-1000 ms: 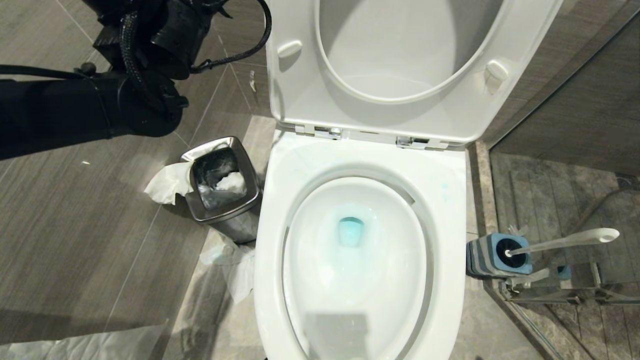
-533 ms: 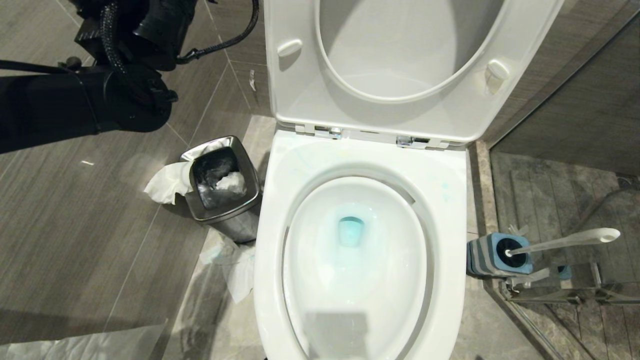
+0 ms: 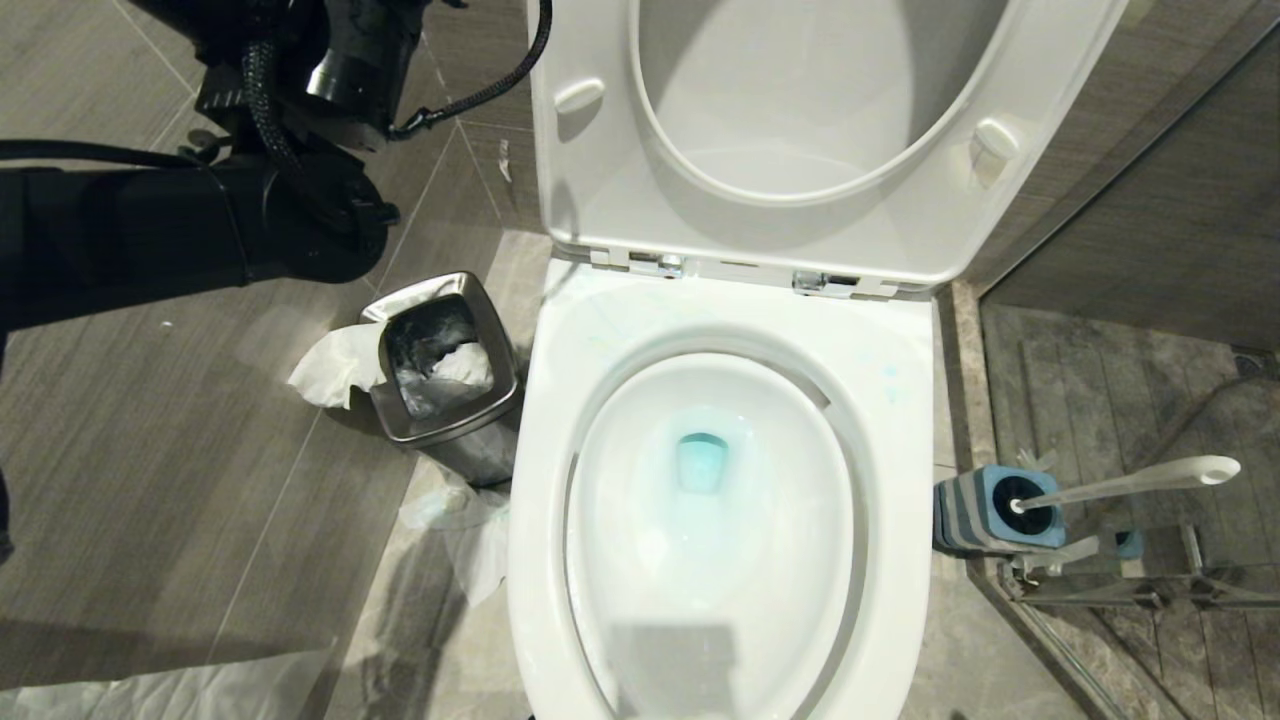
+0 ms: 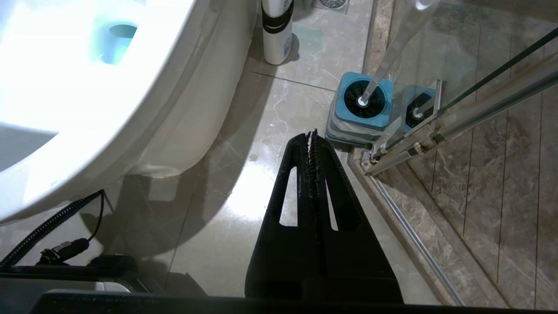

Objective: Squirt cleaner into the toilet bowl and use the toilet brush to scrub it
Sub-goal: Flush the toilet

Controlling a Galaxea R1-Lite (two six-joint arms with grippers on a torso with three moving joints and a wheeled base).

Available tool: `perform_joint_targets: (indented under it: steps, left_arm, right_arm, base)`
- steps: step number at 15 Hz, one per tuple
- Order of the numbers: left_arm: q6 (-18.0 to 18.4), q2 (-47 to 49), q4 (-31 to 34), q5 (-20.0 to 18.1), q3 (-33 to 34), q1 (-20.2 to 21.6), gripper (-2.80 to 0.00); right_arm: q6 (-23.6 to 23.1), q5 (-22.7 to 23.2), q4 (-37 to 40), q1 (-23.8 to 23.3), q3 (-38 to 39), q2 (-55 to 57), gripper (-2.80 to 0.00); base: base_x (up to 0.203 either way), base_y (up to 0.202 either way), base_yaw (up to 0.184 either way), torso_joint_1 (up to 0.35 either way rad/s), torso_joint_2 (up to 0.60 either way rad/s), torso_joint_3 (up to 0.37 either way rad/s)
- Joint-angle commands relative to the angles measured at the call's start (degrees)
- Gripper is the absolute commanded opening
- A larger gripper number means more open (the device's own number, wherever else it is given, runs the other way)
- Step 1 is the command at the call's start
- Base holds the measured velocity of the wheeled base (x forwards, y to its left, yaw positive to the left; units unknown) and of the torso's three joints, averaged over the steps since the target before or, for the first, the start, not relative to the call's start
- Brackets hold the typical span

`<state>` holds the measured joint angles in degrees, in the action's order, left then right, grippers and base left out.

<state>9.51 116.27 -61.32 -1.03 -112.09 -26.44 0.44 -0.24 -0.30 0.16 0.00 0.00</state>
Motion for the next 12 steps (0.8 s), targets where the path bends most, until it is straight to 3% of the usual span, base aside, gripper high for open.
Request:
perform_joint_targets:
  steps: [1,4,12]
  left_arm:
    - [0.15,1.29,-0.12,-1.11,-0.05,-0.17,-2.80]
    - [0.34,1.85,0.83,-3.54,-0.06,0.34,-2.80]
    - [1.17,0.48,6.14,-3.01,-1.11,2.76,-2.80]
  right_arm:
    - [0.00,-0.02,-0.05,0.02,0.00,0.09,-2.80]
    - [0.00,-0.02,-0.05,0.02,0.00,0.09,-2.80]
    - [0.00,-0.02,-0.05,0.02,0.00,0.09,-2.80]
  base:
    - [0.000,0.000,0.000,0.000,0.00,0.000]
    - [0.000,0.000,0.000,0.000,0.00,0.000]
    - [0.000,0.000,0.000,0.000,0.00,0.000]
